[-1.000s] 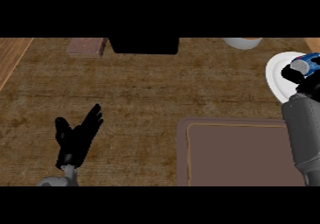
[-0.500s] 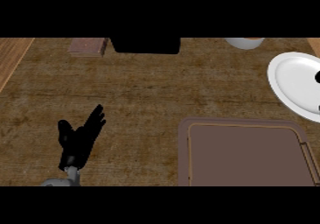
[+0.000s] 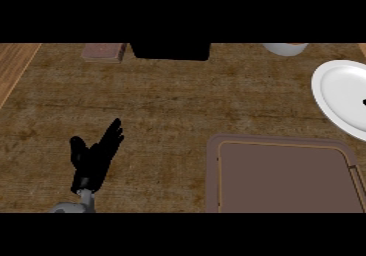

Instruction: Pick the can from the tray and place it in the plate

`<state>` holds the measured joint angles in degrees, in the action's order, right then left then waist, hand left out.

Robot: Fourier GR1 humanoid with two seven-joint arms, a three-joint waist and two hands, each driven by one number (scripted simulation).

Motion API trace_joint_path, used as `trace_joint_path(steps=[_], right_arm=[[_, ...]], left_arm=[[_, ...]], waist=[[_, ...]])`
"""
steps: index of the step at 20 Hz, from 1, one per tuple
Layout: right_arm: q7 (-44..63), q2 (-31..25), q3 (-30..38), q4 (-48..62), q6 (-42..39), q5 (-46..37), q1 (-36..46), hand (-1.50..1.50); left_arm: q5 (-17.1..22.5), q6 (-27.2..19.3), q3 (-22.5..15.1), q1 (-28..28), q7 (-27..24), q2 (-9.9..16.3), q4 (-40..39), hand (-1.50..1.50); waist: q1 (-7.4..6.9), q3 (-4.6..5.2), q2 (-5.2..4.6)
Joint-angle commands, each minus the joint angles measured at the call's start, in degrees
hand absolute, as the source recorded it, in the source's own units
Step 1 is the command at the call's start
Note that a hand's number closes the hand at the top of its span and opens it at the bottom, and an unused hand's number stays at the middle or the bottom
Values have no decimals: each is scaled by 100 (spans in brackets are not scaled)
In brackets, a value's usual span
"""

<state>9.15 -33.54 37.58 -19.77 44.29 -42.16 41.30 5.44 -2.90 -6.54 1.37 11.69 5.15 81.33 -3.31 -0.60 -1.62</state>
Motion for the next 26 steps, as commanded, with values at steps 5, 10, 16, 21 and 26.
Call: trace_joint_path(steps=[5,10,16,21,26], right_arm=[[-2093,243,885,-425,-80,1248,-176,-150],[-3027,248,1626,-620,-160,2160,-189,-150],[-3837,107,1983,-167,-1314,2903,-525,-150],[-4022,327,1709,-475,-2260,3221,-988,-150],[-3765,638,1315,-1253,-2821,3389,-1816,-150]], left_arm=[[-27,-37,7,-95,-47,-30,-39,0],[93,-7,146,-9,256,86,74,0],[-102,-119,27,32,150,-67,-113,0],[93,-13,234,-340,374,147,434,0],[-8,103,175,-509,132,126,291,0]], waist=[[75,-7,18],[97,2,34],[214,37,103],[289,55,163],[366,65,187]])
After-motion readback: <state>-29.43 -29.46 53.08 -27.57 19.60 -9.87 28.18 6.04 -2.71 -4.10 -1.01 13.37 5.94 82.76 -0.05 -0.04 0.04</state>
